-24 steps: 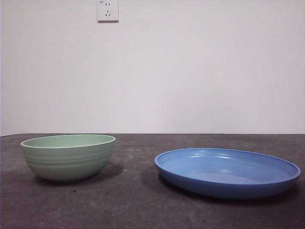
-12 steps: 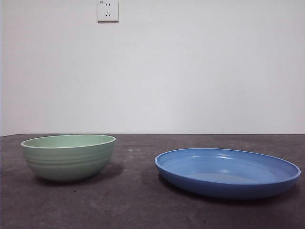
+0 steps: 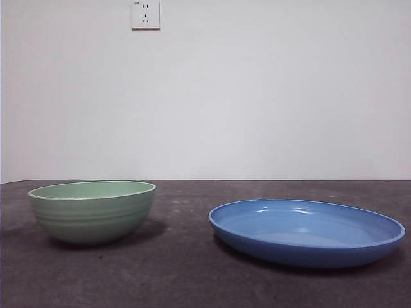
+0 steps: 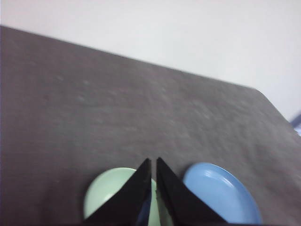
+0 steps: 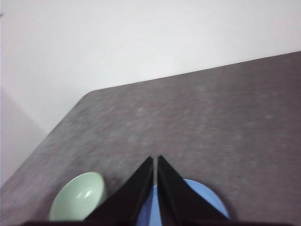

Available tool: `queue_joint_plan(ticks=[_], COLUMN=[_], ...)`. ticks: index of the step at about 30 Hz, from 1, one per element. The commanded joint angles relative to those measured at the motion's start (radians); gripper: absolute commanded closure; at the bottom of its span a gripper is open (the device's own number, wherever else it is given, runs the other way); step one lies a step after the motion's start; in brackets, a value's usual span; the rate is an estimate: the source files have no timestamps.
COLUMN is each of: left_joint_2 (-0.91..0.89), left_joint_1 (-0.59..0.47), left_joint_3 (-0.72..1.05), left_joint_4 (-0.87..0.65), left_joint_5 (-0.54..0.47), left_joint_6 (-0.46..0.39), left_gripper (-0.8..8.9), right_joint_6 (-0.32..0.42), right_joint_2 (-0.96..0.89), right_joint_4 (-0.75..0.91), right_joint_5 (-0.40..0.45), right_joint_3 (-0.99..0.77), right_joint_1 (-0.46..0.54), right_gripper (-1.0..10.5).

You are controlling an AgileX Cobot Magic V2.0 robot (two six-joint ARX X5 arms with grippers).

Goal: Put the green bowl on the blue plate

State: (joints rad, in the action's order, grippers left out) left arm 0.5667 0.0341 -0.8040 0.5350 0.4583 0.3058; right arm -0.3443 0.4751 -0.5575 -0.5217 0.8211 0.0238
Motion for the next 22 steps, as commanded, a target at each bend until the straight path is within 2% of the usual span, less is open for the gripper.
queue_joint_plan(ticks=[1,5,11,14,22], left_joint_2=[0.050,0.135,0.217,0.223,0.222], left_joint_1=[0.018,0.063,0.147,0.182,0.206], left_joint_3=[-0.050,-0.124,-0.216,-0.222,-0.222], left_joint_4=[0.011,0.083,0.185,0.176,0.227], left_joint_5=[0.042,0.079,0.135,0.181,0.179], left_joint_6=[-0.012,-0.066,-0.145,-0.148,-0.149], left_gripper=[7.96,7.96,7.94,7.92,7.85], right_joint_6=[0.019,0.066,0.143,0.177,0.203], right_joint_2=[0.048,0.118,0.193,0.203,0.203], right_joint_4=[0.005,-0.029,-0.122,-0.157,-0.280], right_joint_5=[-0.014,-0.032,-0.037,-0.039,-0.027], right_joint_3=[0.048,0.110,0.173,0.176,0.176], right_joint_1=[-0.047,-0.134,-0.210,-0.228,-0.232], right_gripper=[9.4,9.4,9.4,9.4,9.4])
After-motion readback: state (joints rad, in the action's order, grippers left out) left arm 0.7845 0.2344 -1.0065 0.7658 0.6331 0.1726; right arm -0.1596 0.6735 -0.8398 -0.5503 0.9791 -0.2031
